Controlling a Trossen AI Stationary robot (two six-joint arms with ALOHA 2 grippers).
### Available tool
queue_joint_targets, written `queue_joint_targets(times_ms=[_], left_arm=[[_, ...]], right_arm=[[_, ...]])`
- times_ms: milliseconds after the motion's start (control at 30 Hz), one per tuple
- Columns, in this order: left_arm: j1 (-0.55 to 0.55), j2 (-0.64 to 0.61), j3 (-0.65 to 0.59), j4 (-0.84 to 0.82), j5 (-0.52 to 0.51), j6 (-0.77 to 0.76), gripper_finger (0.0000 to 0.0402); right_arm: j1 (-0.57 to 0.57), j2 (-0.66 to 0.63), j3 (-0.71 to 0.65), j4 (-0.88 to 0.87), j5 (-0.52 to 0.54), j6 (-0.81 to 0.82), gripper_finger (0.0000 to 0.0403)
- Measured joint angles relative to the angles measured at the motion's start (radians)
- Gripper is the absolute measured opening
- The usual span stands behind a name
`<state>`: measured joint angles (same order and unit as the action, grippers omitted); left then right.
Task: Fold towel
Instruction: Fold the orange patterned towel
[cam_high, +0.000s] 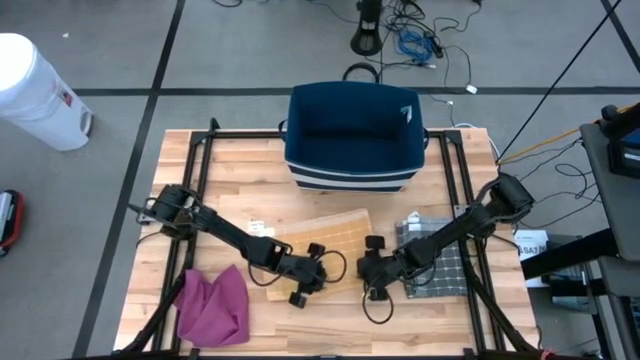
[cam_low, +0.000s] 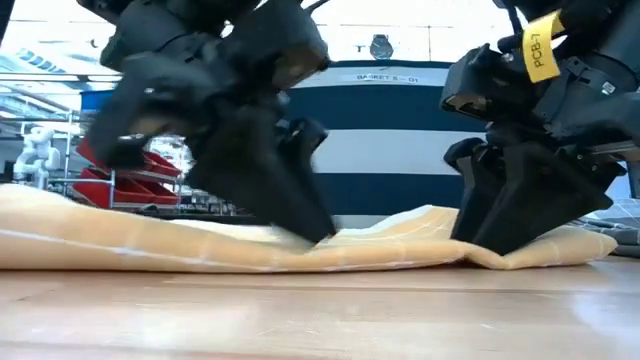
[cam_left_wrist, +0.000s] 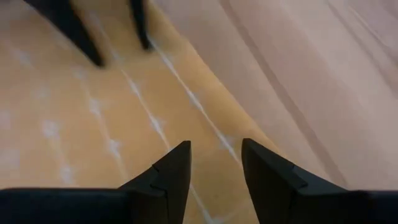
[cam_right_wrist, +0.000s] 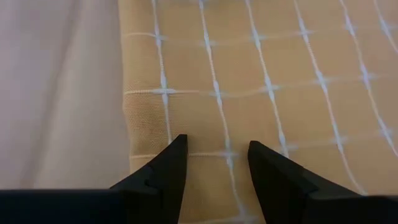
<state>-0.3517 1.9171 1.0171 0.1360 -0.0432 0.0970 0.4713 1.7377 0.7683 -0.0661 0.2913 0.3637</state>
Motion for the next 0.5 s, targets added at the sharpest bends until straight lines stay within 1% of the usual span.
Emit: queue_joint_targets(times_ms=[133, 233, 367, 500], left_arm=[[0.01, -0.015, 0.02, 0.025, -0.091, 0.045, 0.0149], [0.011, -0.017, 0.035, 0.03, -0.103, 0.078, 0.0149], [0.01, -0.019, 0.053, -0.045, -0.102, 0.1, 0.0149], [0.01, -0.019, 0.058, -0.18, -0.103, 0.1, 0.0149]], right_arm=[[0.003, -0.09, -0.007, -0.189, 0.052, 0.049, 0.016], [0.011, -0.159, -0.007, -0.289, 0.073, 0.09, 0.016], [0.028, -0.241, -0.006, -0.293, 0.078, 0.101, 0.016], [0.051, -0.279, -0.006, -0.161, 0.083, 0.075, 0.016]])
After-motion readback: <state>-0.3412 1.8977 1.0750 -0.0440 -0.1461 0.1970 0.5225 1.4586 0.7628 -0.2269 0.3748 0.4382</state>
